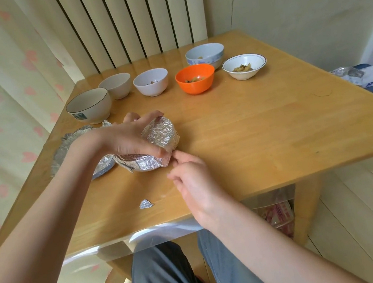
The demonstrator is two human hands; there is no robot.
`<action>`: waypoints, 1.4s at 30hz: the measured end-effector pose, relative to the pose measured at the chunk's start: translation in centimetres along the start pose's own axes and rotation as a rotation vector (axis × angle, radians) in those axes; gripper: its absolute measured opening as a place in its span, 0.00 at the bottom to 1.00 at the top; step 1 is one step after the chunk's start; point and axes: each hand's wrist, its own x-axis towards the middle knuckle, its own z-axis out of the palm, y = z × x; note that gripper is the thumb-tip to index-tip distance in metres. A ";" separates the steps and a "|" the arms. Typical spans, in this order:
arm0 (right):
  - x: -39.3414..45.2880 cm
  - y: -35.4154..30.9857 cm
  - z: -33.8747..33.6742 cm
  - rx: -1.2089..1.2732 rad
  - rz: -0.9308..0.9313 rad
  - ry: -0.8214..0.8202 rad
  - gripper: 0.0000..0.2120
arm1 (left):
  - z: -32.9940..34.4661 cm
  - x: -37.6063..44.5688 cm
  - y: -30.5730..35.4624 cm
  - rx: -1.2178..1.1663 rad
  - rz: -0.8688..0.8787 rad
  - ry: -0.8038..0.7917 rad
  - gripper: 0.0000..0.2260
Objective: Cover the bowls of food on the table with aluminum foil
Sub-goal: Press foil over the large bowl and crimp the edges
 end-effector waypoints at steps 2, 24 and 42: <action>0.1 -0.1 0.0 -0.035 -0.026 0.035 0.35 | 0.0 0.0 0.0 0.014 -0.003 0.001 0.49; 2.0 -2.3 -2.2 0.129 -0.034 -0.055 0.35 | -0.1 -0.2 0.4 -0.014 0.002 -0.021 0.51; 6.1 -3.4 -2.2 -0.448 -0.105 -0.068 0.31 | -0.2 -0.3 0.6 -0.017 -0.044 -0.039 0.50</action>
